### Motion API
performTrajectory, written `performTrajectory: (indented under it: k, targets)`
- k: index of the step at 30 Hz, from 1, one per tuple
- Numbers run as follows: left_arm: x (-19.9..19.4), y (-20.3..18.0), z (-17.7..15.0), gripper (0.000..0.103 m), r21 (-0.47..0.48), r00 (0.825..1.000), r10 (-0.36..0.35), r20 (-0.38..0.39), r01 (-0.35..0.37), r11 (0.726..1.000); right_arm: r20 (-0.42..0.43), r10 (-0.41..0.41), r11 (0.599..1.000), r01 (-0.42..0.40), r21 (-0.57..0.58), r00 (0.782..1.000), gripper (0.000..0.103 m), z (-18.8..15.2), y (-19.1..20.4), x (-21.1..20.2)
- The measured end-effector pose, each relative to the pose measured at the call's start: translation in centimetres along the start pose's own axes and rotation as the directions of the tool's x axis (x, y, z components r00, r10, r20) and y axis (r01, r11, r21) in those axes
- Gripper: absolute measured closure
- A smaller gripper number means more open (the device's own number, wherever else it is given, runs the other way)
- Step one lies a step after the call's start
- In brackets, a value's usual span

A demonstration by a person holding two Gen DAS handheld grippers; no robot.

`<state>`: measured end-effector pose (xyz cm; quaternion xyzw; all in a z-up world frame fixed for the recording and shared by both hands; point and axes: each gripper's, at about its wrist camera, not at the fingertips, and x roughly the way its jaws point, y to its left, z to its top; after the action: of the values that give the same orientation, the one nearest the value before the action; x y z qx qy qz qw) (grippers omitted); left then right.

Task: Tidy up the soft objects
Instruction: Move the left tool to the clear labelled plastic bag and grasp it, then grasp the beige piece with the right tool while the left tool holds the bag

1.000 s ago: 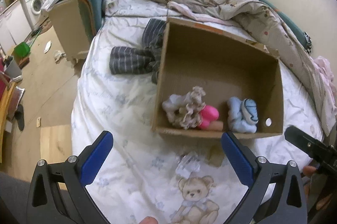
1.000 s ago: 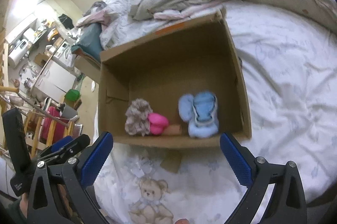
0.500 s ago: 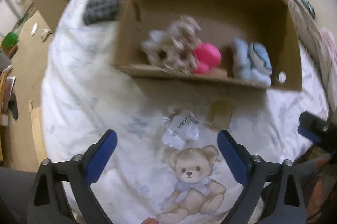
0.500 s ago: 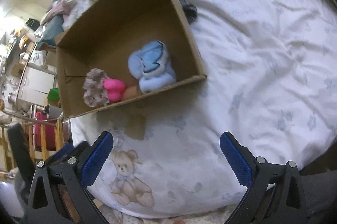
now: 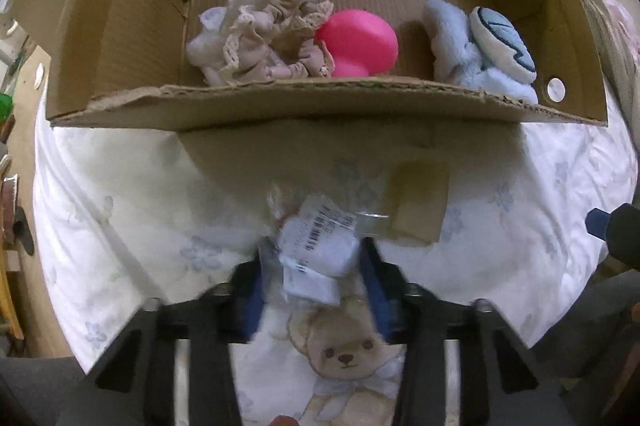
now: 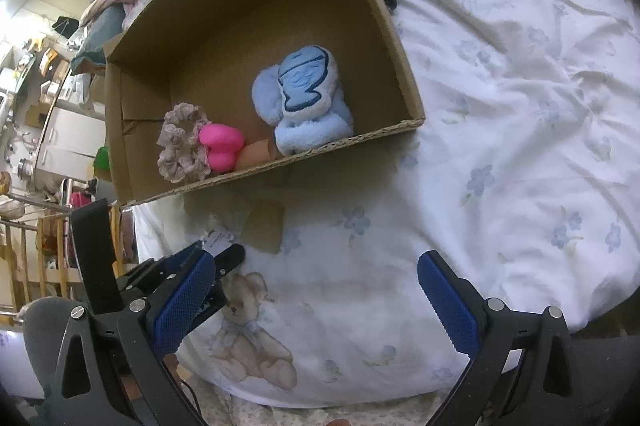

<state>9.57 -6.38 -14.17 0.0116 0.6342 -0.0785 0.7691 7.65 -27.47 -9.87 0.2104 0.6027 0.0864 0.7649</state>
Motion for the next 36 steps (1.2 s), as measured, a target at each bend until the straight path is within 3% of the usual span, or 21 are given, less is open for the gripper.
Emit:
performTrajectory:
  k: [1, 9, 10, 12, 15, 25, 31, 36]
  targets:
    - [0.0, 0.0, 0.0, 0.080, -0.002, 1.000, 0.000, -0.005, 0.000, 1.000, -0.005, 0.002, 1.000, -0.002, -0.003, 1.000, 0.000, 0.0, 0.1, 0.1]
    - [-1.1, 1.2, -0.5, 0.080, -0.056, 0.999, -0.029, -0.028, 0.027, 0.998, -0.055, 0.070, 0.997, -0.070, 0.018, 0.996, 0.000, 0.2, 0.6, 1.4]
    - [-1.5, 1.1, -0.6, 0.080, -0.055, 0.999, -0.031, -0.024, 0.030, 0.998, -0.064, 0.096, 0.995, -0.094, 0.029, 0.993, 0.004, 0.2, 0.6, 1.7]
    - [-2.3, 1.2, -0.6, 0.080, -0.053, 1.000, -0.029, -0.012, 0.028, 0.998, -0.090, 0.129, 0.991, -0.125, 0.040, 0.988, 0.035, 0.3, 0.8, 2.4]
    - [-3.3, 1.3, -0.8, 0.080, -0.062, 0.999, -0.044, 0.001, 0.044, 0.997, -0.113, 0.120, 0.993, -0.116, 0.038, 0.986, 0.050, 0.5, 1.5, 3.5]
    - [-6.8, 5.0, -2.6, 0.080, -0.098, 0.998, -0.039, 0.050, 0.044, 0.994, -0.150, 0.003, 0.998, -0.011, -0.054, 0.989, 0.053, 1.6, 4.4, 7.2]
    - [-7.2, 6.3, -3.0, 0.080, -0.128, 0.998, -0.025, 0.064, 0.033, 0.991, -0.147, 0.008, 0.995, -0.023, -0.102, 0.989, 0.053, 2.0, 5.7, 8.7]
    - [-6.8, 5.7, -2.6, 0.080, -0.121, 0.997, -0.022, 0.072, 0.031, 0.992, -0.135, -0.065, 0.988, 0.045, -0.149, 0.989, 0.065, 1.8, 6.5, 9.7]
